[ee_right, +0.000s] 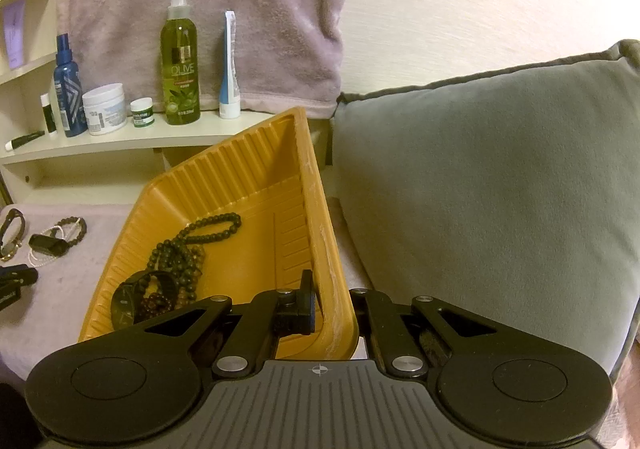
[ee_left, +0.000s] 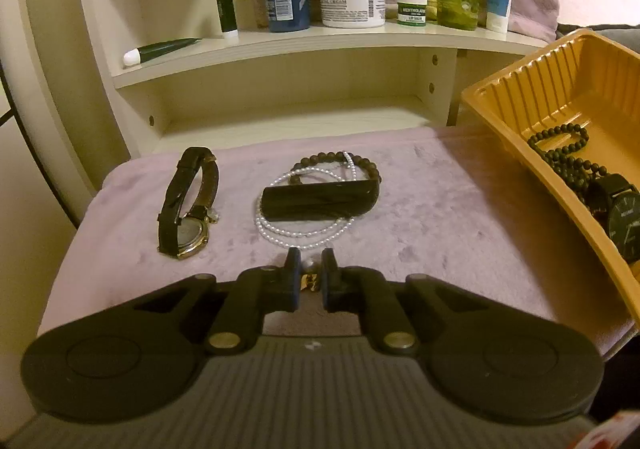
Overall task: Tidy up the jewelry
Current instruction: 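Pinch the small gold earring with the left tool, then carry the gold earring into the orange tray and open the left tool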
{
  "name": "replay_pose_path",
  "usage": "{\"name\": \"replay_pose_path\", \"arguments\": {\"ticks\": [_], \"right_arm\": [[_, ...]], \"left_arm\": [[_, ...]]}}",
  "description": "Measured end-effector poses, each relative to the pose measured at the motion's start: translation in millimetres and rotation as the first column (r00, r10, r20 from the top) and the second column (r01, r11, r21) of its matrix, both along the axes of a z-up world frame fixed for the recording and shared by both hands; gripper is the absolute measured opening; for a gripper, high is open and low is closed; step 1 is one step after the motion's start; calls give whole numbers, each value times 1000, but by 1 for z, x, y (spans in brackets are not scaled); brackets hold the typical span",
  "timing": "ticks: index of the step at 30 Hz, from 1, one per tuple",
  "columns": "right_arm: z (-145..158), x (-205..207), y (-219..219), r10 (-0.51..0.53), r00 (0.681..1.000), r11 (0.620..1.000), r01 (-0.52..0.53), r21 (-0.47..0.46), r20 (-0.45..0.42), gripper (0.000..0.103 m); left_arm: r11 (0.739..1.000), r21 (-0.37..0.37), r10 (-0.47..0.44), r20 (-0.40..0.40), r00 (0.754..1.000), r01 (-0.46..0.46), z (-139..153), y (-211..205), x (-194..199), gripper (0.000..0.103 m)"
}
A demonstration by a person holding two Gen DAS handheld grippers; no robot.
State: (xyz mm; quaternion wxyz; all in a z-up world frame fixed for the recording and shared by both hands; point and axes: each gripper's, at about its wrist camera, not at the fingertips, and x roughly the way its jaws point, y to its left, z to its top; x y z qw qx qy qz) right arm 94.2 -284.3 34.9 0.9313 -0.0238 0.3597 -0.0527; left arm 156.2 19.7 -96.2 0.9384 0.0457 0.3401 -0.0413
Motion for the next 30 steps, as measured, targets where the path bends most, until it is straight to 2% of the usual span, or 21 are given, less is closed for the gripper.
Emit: {"name": "replay_pose_path", "arguments": {"ticks": [6, 13, 20, 30], "right_arm": [[0, 0, 0, 0, 1000, 1000, 0, 0, 1, 6], [1, -1, 1, -2, 1000, 1000, 2, 2, 3, 6], [2, -2, 2, -2, 1000, 1000, 2, 4, 6, 6], [3, -3, 2, -2, 1000, 1000, 2, 11, 11, 6]], "left_arm": [[1000, -13, 11, 9, 1000, -11, 4, 2, -2, 9], [998, -54, -9, 44, 999, 11, 25, -6, -6, 9], [986, -107, -114, 102, 988, 125, 51, -39, -15, 9], [929, -174, -307, 126, 943, 325, 69, -97, -33, 9]]}}
